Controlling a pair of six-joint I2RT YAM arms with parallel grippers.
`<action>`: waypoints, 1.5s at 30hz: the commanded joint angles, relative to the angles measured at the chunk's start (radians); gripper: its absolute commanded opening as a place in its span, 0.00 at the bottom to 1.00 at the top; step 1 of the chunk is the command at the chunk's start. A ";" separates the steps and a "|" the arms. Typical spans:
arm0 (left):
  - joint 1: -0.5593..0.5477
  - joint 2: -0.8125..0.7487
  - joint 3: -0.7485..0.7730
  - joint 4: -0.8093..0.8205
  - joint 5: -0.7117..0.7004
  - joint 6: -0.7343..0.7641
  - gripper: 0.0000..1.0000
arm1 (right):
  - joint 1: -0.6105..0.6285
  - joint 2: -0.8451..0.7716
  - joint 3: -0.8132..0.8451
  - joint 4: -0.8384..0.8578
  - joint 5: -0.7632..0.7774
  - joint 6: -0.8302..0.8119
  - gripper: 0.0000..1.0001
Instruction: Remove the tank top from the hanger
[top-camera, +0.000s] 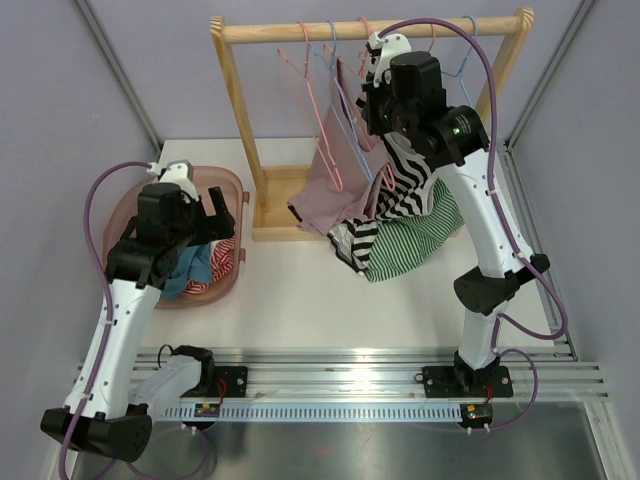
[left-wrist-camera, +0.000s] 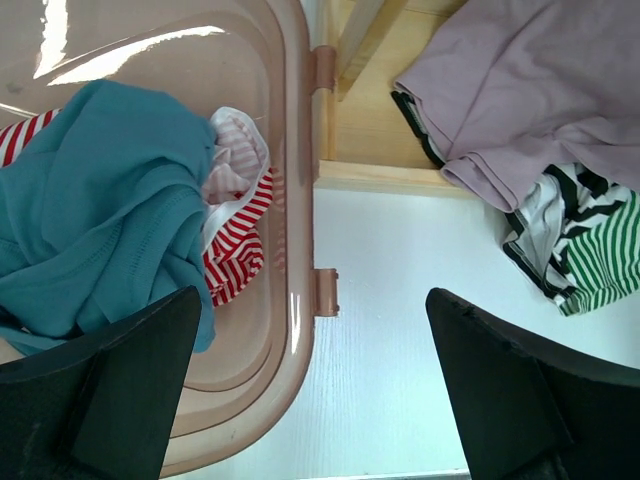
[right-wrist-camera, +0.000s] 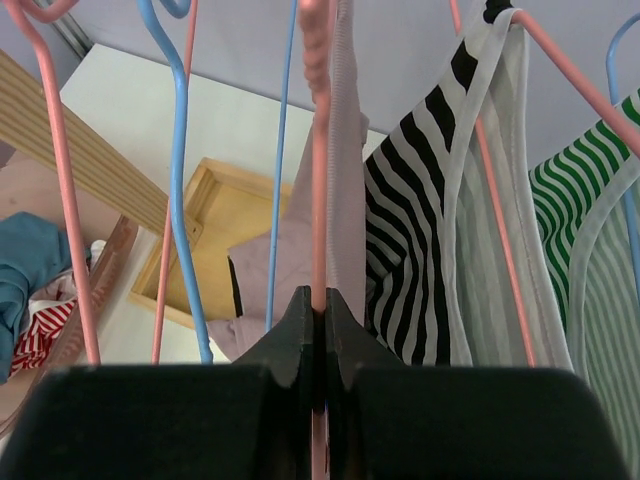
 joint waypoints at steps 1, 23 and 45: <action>-0.047 -0.025 0.041 0.013 0.026 -0.001 0.99 | -0.006 -0.030 0.052 0.050 -0.023 0.000 0.00; -0.434 -0.145 0.205 0.192 0.088 -0.036 0.99 | -0.006 -0.416 -0.175 -0.073 -0.094 0.092 0.00; -0.917 0.332 0.561 0.541 -0.143 0.255 0.99 | -0.006 -0.869 -0.402 -0.347 -0.339 0.150 0.00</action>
